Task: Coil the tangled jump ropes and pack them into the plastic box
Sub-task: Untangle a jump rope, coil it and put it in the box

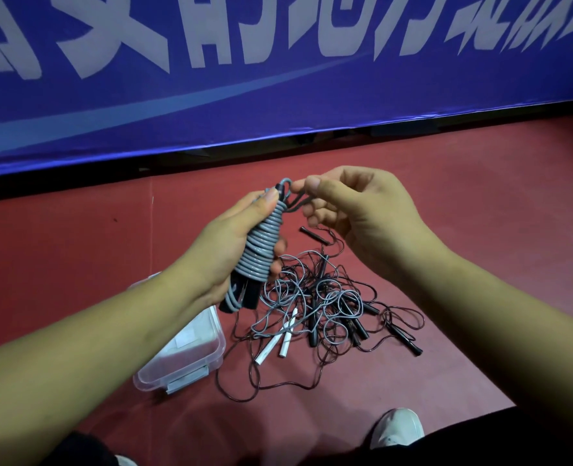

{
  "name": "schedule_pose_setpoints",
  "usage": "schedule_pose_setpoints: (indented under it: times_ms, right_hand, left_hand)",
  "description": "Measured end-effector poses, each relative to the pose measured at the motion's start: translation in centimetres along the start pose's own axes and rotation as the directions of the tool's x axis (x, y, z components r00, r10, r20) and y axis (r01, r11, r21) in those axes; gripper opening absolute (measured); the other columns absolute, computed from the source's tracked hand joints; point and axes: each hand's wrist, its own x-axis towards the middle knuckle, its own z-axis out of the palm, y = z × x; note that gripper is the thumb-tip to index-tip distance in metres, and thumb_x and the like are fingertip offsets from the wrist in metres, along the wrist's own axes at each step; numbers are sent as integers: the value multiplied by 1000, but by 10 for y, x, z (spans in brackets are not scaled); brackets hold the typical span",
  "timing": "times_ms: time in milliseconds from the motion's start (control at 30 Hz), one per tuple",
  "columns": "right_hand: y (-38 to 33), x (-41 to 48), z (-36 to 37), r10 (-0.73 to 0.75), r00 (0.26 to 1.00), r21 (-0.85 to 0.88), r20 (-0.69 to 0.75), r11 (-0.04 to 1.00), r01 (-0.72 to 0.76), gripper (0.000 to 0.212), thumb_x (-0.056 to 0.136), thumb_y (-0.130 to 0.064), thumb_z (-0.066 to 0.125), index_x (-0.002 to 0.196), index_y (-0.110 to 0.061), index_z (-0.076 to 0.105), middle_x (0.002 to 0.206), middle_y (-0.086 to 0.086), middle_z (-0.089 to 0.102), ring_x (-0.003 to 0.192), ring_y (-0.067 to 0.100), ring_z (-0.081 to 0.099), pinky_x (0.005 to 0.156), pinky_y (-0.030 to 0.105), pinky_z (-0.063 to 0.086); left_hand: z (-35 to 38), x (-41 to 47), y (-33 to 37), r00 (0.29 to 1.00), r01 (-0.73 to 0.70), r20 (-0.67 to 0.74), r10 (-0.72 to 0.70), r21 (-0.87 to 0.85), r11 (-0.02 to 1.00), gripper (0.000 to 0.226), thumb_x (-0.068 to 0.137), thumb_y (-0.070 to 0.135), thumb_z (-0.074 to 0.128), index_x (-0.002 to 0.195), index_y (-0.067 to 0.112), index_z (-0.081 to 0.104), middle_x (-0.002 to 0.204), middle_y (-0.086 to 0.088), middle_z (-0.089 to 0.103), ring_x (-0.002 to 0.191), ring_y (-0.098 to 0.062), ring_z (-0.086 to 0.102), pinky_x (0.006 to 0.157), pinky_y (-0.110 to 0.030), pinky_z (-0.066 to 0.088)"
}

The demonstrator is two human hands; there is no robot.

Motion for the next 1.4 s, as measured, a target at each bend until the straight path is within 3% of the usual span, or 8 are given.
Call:
schedule_pose_setpoints:
  times_ms: [100, 167, 267, 433, 633, 933, 1200, 1400]
  right_hand:
    - [3, 1, 3, 21, 999, -18, -50, 1000, -22, 25, 86, 1, 70, 100, 19, 60, 75, 15, 68, 64, 20, 61, 61, 25, 52]
    - [4, 1, 6, 23, 996, -27, -82, 999, -25, 20, 85, 2, 71, 99, 9, 58, 81, 22, 68, 64, 21, 64, 61, 25, 53]
    - [1, 0, 6, 57, 993, 117, -102, 992, -45, 27, 86, 7, 67, 106, 1, 50, 90, 29, 69, 64, 21, 66, 61, 26, 56]
    - [-1, 0, 5, 90, 993, 139, -73, 987, -79, 10, 92, 4, 59, 101, 2, 62, 85, 20, 72, 59, 14, 61, 58, 21, 53]
    - [0, -1, 10, 162, 987, 139, -7, 977, -159, 15, 95, -1, 57, 102, 6, 68, 81, 13, 71, 61, 10, 63, 61, 18, 56]
    - [-6, -5, 13, 233, 969, 170, 86, 955, -244, 28, 98, 12, 40, 100, 4, 66, 90, 13, 73, 82, 18, 73, 78, 22, 59]
    - [-12, 1, 8, 354, 933, 163, 66, 919, -360, 17, 90, 5, 59, 103, 15, 64, 85, 16, 71, 62, 13, 68, 65, 21, 60]
    - [-17, 5, 3, 444, 894, 72, 62, 891, -448, 11, 87, 4, 63, 95, 10, 69, 76, 15, 70, 53, 10, 60, 52, 19, 56]
  left_hand:
    - [-2, -2, -1, 1000, 6, -18, -5, 23, 1000, 35, 93, 42, 55, 117, 17, 52, 61, -11, 54, 47, -23, 50, 50, -27, 43]
    - [-2, -3, -3, 1000, 7, -23, -6, 30, 1000, 31, 94, 41, 55, 114, 18, 53, 62, -12, 54, 47, -24, 50, 49, -27, 43]
    - [0, -4, -4, 1000, 4, -21, -4, 11, 1000, 30, 92, 43, 56, 112, 20, 53, 63, -13, 54, 46, -24, 50, 48, -26, 45]
    - [0, -5, 1, 999, -46, -23, 47, 24, 999, 41, 89, 45, 57, 117, 16, 53, 65, -14, 54, 48, -25, 51, 48, -27, 44]
    - [1, -7, 2, 995, -85, -37, 87, 50, 995, 37, 89, 43, 57, 114, 16, 57, 62, -13, 53, 47, -23, 50, 51, -28, 44]
    - [-2, -8, 7, 990, -114, -69, 120, 88, 990, 29, 88, 44, 57, 106, 22, 56, 62, -12, 54, 45, -23, 51, 52, -28, 44]
    - [2, -11, 7, 988, -143, -30, 153, 230, 963, 30, 85, 44, 57, 105, 21, 60, 63, -15, 55, 51, -26, 52, 54, -31, 48]
    - [0, -12, 8, 984, -162, -4, 177, 380, 911, 28, 86, 49, 59, 103, 27, 62, 62, -11, 60, 53, -29, 56, 61, -41, 50]
